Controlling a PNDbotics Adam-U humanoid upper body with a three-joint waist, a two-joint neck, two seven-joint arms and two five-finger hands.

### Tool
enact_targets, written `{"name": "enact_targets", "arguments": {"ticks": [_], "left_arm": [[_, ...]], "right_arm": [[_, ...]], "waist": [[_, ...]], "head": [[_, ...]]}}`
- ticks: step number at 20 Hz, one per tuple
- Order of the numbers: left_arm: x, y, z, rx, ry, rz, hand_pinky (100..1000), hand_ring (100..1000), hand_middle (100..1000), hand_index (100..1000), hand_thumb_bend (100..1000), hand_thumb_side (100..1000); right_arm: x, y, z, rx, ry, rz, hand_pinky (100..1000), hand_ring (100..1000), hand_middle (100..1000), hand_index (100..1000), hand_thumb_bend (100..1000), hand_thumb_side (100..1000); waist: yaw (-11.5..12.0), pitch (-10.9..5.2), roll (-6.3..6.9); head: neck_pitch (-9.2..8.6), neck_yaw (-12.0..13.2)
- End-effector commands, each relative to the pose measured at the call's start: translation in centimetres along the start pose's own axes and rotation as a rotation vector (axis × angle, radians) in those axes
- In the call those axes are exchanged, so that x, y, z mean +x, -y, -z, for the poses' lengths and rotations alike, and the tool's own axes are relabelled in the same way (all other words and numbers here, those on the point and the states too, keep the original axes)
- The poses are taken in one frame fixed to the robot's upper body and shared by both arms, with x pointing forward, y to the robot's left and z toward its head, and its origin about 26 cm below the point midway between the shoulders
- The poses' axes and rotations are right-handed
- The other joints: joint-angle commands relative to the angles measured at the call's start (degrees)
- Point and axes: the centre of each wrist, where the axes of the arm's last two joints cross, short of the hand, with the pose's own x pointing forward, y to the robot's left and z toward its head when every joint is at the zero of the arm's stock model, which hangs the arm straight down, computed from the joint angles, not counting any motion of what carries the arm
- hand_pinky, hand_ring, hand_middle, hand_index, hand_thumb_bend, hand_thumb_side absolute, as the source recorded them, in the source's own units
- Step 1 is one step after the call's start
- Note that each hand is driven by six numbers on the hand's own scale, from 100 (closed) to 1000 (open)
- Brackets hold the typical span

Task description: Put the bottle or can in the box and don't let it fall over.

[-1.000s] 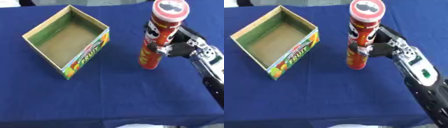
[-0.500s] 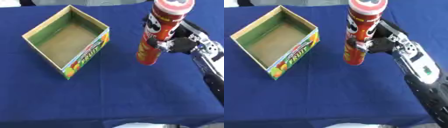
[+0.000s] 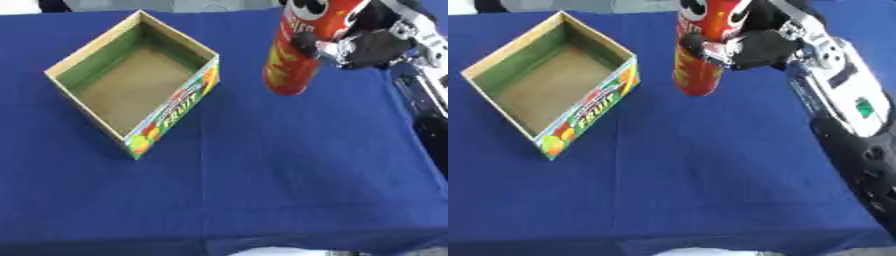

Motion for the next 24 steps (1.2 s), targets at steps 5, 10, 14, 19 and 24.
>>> {"name": "enact_targets", "arguments": {"ticks": [5,10,14,19,24], "left_arm": [[1.5,-0.8,0.5,-0.004,0.035,0.027,750,933,903,899,537,1000],[1.4,-0.7,0.5,-0.005,0.035,0.028,750,933,903,899,537,1000],[1.4,-0.7,0.5,-0.006,0.034,0.028,749,933,903,899,538,1000],[1.4,-0.7,0.5,-0.007,0.033,0.028,750,933,903,899,538,1000],[1.5,-0.7,0.5,-0.009,0.035,0.028,750,932,904,899,538,1000]], "right_arm": [[2.0,0.1,1.9,0.037,0.043,-0.007,861,898,852,285,100,100],[2.3,-0.3,3.4,0.062,0.066,0.008,861,908,858,278,100,100],[2.6,-0.7,4.8,0.089,0.084,0.023,861,912,857,276,100,100],[2.8,-1.3,7.2,0.127,0.083,0.040,858,911,853,277,100,100],[3.3,-1.7,9.7,0.151,0.089,0.054,858,910,879,280,100,100]], "waist": [[0.21,-1.30,0.02],[0.36,-1.35,-0.01],[0.38,-1.47,-0.08],[0.58,-1.57,-0.01],[0.84,-1.60,-0.06]], "head": [[0.31,-0.19],[0.31,-0.31],[0.31,-0.42],[0.31,-0.49],[0.31,-0.86]]}}
